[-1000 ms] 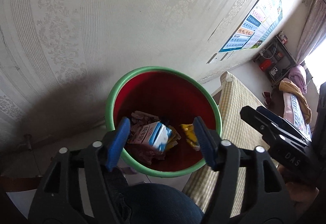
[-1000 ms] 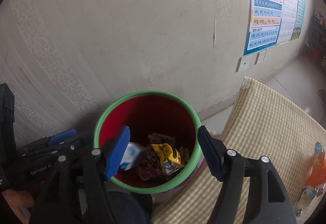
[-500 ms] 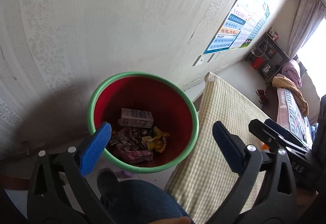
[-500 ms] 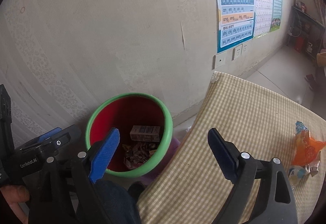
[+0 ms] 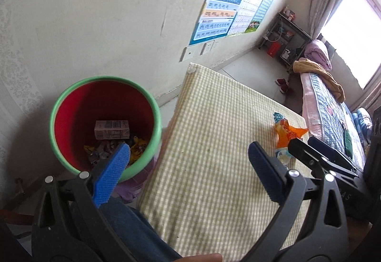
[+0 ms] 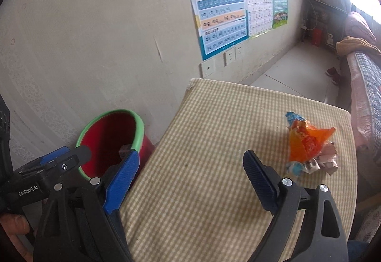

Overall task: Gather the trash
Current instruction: 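Move both tools back over the table toward the orange bag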

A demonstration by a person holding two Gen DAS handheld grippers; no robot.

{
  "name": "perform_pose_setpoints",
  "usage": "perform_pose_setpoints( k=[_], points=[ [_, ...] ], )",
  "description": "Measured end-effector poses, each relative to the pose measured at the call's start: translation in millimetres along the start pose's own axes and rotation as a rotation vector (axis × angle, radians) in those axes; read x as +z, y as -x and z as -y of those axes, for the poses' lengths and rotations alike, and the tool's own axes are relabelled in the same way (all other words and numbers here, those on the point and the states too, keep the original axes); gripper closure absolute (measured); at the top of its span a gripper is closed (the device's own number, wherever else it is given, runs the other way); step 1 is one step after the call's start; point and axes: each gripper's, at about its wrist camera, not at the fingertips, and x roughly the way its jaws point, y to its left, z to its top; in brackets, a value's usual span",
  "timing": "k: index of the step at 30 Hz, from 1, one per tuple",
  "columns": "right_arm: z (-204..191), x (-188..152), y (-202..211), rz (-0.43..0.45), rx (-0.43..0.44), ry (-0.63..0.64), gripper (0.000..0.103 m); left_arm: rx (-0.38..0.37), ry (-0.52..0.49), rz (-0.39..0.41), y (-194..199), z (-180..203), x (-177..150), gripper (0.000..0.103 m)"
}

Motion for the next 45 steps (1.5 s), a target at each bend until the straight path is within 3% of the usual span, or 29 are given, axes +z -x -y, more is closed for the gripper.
perform_pose_setpoints(
  k=[13,23,31,45],
  points=[
    [121,-36,63,0.054,-0.159,-0.164,0.017,-0.105,-0.169,-0.056,-18,110,-24,0.006],
    [193,-50,84,0.07,-0.241,-0.267,0.017,-0.154,-0.271,-0.11,-40,176,-38,0.006],
    [232,-51,68,0.045,-0.263,-0.311,0.017,-0.179,-0.314,-0.183,-81,215,-46,0.006],
    [272,-47,-4,-0.053,-0.237,-0.34,0.017,-0.133,-0.374,-0.341,-177,231,-60,0.009]
  ],
)
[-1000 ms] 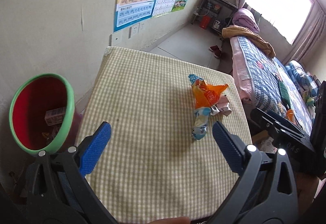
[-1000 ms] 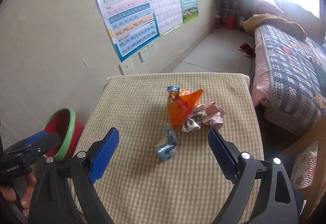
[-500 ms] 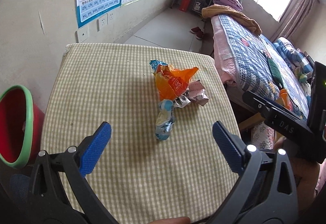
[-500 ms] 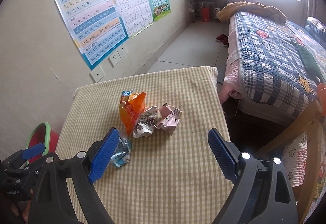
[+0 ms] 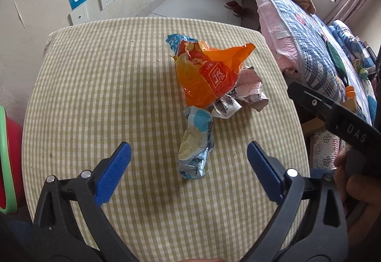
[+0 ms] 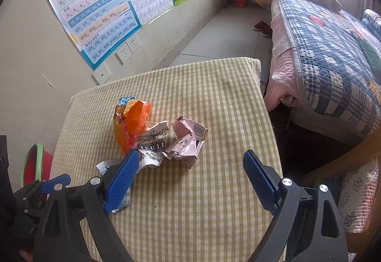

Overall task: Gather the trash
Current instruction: 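Move both tools back over the table toward the orange bag, then grasp the blue-white wrapper with left tool while right tool grasps pink wrapper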

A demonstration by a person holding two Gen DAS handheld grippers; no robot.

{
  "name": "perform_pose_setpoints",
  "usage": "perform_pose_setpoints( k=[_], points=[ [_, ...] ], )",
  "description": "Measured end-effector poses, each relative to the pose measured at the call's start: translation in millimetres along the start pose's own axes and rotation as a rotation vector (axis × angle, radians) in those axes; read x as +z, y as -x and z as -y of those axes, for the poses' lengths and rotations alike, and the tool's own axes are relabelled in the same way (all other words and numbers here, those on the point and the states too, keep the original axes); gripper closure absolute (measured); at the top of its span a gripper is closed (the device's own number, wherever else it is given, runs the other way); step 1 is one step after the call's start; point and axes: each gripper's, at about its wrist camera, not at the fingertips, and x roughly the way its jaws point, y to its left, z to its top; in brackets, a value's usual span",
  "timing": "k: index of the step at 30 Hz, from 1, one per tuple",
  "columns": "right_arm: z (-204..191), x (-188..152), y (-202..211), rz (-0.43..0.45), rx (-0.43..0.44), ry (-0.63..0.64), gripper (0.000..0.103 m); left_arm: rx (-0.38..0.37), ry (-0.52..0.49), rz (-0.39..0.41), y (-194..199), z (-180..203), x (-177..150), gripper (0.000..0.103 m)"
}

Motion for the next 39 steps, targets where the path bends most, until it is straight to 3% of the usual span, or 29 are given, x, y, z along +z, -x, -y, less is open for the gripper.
perform_pose_setpoints(
  k=[7,13,14,16,18,19,29,39],
  points=[
    [3,6,-34,-0.032,-0.005,-0.019,0.021,0.008,-0.033,-0.044,-30,-1,-3,0.028],
    [9,1,-61,-0.097,0.02,-0.054,0.036,0.007,-0.03,-0.069,-45,-5,-2,0.048],
    [9,-1,-66,-0.109,0.024,-0.056,0.039,-0.002,-0.03,-0.072,-46,-5,-2,0.049],
    [10,-3,-73,-0.127,0.031,-0.058,0.045,-0.01,-0.039,-0.073,-47,-3,-1,0.061],
    [10,-4,-77,-0.14,0.048,-0.061,0.067,-0.023,-0.043,-0.071,-47,-1,0,0.071],
    [9,-4,-77,-0.144,0.057,-0.058,0.068,-0.03,-0.045,-0.073,-47,0,1,0.075],
    [4,-6,-54,-0.098,0.07,-0.054,0.07,-0.033,-0.038,-0.048,-28,-3,0,0.076],
    [-11,-18,2,-0.029,0.064,-0.037,0.07,-0.02,-0.015,0.024,22,-13,-11,0.076]
  ],
)
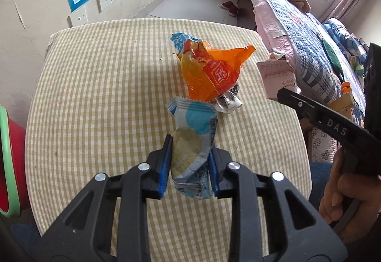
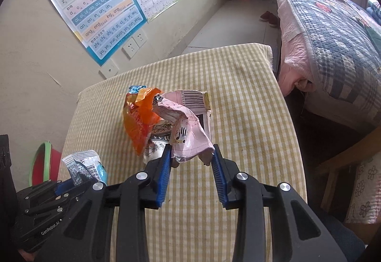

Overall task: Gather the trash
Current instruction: 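Grasp the blue-white wrapper with left tool while right tool grasps pink wrapper, then carry the blue-white wrapper and pink wrapper with both tools over the red bin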

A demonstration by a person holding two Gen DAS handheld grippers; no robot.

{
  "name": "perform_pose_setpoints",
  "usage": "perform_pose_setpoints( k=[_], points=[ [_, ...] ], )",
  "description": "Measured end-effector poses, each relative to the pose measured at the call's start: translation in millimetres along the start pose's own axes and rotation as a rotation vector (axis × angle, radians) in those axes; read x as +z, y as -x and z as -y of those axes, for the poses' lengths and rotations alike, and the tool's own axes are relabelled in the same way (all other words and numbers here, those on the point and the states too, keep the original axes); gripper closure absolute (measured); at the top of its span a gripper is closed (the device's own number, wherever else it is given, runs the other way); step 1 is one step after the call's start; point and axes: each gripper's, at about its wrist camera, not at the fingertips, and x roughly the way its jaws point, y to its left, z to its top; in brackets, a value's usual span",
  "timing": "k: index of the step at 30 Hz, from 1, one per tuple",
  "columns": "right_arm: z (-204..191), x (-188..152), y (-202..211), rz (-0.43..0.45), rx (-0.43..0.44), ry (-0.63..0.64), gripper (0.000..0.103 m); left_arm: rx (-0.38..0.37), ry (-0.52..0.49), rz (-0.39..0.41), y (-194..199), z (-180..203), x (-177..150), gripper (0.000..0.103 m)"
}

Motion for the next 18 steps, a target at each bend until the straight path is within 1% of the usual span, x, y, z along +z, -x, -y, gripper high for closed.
perform_pose_setpoints(
  k=[5,9,12,18],
  points=[
    [-13,-13,27,0.024,0.0,0.014,0.07,0.003,0.031,0.046,29,-9,-13,0.076],
    [-30,-24,44,0.035,0.01,0.049,0.07,0.01,0.059,0.088,53,-18,-21,0.076],
    [-49,-31,56,0.046,0.021,0.084,0.07,0.019,0.079,0.118,69,-26,-27,0.076],
    [-88,-38,70,0.061,0.054,0.151,0.07,0.04,0.141,0.174,102,-55,-40,0.076]
  ],
)
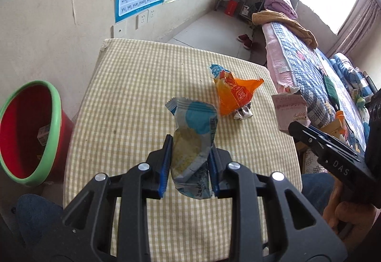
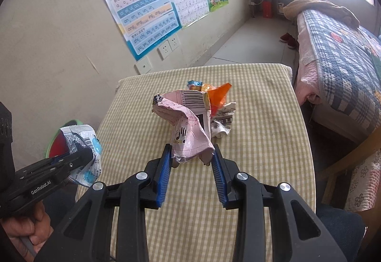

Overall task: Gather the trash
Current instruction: 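Carry the blue-white wrapper and pink wrapper with both tools over the red bin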

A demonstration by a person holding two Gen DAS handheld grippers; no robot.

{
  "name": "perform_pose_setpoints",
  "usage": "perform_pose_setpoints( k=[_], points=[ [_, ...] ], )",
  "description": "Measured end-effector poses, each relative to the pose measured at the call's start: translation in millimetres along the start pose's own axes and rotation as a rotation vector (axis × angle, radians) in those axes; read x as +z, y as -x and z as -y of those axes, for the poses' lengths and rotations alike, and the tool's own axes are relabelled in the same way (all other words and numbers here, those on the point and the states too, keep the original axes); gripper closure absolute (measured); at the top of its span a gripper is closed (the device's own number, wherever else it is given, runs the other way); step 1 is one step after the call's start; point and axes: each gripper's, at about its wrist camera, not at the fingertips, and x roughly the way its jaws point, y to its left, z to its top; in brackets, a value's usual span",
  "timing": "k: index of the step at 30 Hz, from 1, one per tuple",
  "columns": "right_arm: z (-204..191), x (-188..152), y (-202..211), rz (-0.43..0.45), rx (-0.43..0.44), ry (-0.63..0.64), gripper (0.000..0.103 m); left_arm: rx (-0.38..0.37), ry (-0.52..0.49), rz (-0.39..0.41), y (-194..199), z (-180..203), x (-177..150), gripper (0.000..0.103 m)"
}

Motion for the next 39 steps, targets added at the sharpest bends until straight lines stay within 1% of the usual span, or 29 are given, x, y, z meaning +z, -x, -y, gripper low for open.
perform_pose_setpoints(
  k=[6,16,23,29,39],
  points=[
    [-43,2,4,0.013,0.025,0.082,0.07,0.025,0.067,0.039,25,-38,-4,0.076],
    [-106,5,-12,-0.006,0.08,0.181,0.07,0.069,0.167,0.096,58,-100,-7,0.076],
    [-147,7,-27,-0.021,0.117,0.249,0.07,0.092,0.24,0.11,67,-140,-14,0.076],
    [-182,8,-43,-0.04,0.146,0.299,0.07,0.107,0.288,0.115,69,-168,-19,0.076],
    [-242,8,-70,-0.076,0.214,0.378,0.07,0.16,0.382,0.129,82,-222,-29,0.076]
  ],
)
